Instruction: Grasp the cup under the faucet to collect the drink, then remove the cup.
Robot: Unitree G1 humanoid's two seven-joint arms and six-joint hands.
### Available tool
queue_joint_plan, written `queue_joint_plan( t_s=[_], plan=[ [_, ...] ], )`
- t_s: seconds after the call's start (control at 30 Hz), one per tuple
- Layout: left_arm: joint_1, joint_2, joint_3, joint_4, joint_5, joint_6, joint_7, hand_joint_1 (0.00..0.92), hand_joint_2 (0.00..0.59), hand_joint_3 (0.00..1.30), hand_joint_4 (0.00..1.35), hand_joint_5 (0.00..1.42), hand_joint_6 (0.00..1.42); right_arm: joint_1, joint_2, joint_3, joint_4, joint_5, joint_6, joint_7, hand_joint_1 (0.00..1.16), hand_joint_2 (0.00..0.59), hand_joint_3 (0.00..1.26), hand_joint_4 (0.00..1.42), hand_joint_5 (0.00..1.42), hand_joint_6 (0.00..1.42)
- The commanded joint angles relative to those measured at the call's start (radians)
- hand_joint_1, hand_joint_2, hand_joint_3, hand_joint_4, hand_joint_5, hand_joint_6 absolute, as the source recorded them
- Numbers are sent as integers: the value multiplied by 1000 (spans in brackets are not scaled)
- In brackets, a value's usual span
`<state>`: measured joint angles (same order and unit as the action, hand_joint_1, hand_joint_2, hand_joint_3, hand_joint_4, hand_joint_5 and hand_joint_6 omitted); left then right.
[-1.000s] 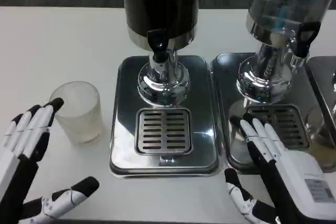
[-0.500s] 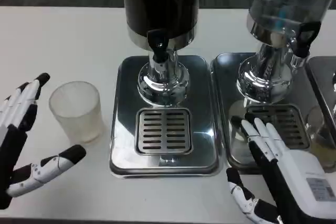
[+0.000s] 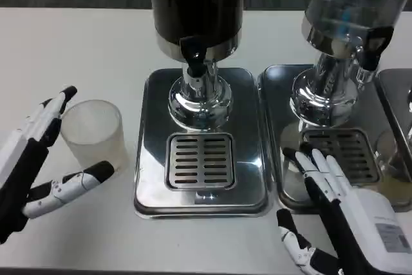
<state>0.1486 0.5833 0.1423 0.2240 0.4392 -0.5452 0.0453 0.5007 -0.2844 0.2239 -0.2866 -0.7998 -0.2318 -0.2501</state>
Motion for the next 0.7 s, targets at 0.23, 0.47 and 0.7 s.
queue_joint_plan(
  t_s=[0.23, 0.47, 0.7],
  plan=[
    [-102, 17, -23, 108, 2, 50, 4, 0, 40, 0, 0, 0, 38, 12, -6, -10, -32, 8, 4, 9, 557, 475, 95, 12, 0, 210],
    [-169, 20, -52, 192, -3, 49, 0, 0, 39, 0, 0, 0, 39, 15, -7, -17, -33, 17, -1, 15, 557, 475, 96, 12, 0, 210],
    [-288, 22, -102, 350, -21, 54, -43, 0, 31, 0, 0, 0, 33, 11, -10, -14, -32, 19, -6, 21, 557, 475, 96, 12, 0, 210]
  ],
)
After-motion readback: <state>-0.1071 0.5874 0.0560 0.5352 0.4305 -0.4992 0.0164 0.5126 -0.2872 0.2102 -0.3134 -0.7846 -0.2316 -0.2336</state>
